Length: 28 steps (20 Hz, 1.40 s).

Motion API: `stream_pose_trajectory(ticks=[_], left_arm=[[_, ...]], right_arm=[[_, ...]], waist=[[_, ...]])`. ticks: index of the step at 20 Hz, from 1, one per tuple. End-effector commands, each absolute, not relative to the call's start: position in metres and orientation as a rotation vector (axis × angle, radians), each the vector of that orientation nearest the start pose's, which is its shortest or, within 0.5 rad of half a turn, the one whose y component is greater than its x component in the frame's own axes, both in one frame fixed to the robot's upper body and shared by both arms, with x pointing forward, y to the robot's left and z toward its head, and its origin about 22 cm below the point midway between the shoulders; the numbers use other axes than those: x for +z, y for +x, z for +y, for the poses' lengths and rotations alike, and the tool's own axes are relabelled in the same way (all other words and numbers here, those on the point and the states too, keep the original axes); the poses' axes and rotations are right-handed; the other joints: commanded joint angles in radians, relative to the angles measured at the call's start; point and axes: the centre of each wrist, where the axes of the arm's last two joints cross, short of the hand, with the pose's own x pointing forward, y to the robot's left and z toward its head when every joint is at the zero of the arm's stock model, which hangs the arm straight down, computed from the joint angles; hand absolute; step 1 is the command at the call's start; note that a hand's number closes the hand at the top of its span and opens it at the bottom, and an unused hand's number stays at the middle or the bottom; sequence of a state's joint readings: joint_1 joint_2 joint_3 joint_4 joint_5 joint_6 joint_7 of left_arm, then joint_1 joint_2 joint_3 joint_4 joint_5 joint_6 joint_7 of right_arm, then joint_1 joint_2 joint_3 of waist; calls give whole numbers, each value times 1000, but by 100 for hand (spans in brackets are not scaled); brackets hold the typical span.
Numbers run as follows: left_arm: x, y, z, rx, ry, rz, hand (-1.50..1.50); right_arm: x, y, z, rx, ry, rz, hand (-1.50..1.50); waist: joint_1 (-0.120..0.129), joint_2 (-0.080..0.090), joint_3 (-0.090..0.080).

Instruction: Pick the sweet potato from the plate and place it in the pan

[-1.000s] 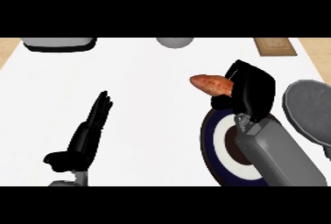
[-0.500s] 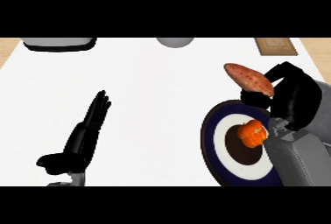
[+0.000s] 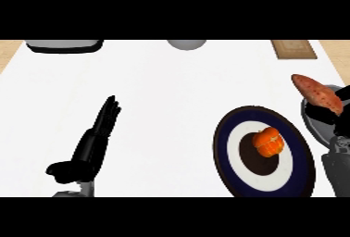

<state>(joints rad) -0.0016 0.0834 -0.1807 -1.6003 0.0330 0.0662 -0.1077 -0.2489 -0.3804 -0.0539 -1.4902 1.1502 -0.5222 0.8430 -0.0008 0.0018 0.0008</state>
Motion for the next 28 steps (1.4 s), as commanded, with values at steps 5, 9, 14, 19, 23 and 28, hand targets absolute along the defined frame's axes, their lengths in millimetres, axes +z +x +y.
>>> stream_pose_trajectory(ticks=[5,9,14,19,23,28], left_arm=[[17,245,207,-129,-60,-1701,0],[14,236,213,-135,-78,-1697,0],[1,235,195,-149,-98,-1701,0],[3,242,203,-155,-100,-1712,0],[5,241,192,-168,-93,-1717,0],[8,246,199,-139,-85,-1697,0]], right_arm=[[56,307,-400,-192,-1753,-1146,150],[48,301,-437,-197,-1745,-1143,150],[54,315,-458,-151,-1523,-1028,150],[31,316,-463,29,-1250,-891,-150],[32,321,-472,-9,-1142,-995,-150],[29,326,-467,-177,-1238,-1204,-150]], waist=[[14,3,1],[13,1,1],[21,5,2],[39,12,3],[36,10,3],[31,12,5]])
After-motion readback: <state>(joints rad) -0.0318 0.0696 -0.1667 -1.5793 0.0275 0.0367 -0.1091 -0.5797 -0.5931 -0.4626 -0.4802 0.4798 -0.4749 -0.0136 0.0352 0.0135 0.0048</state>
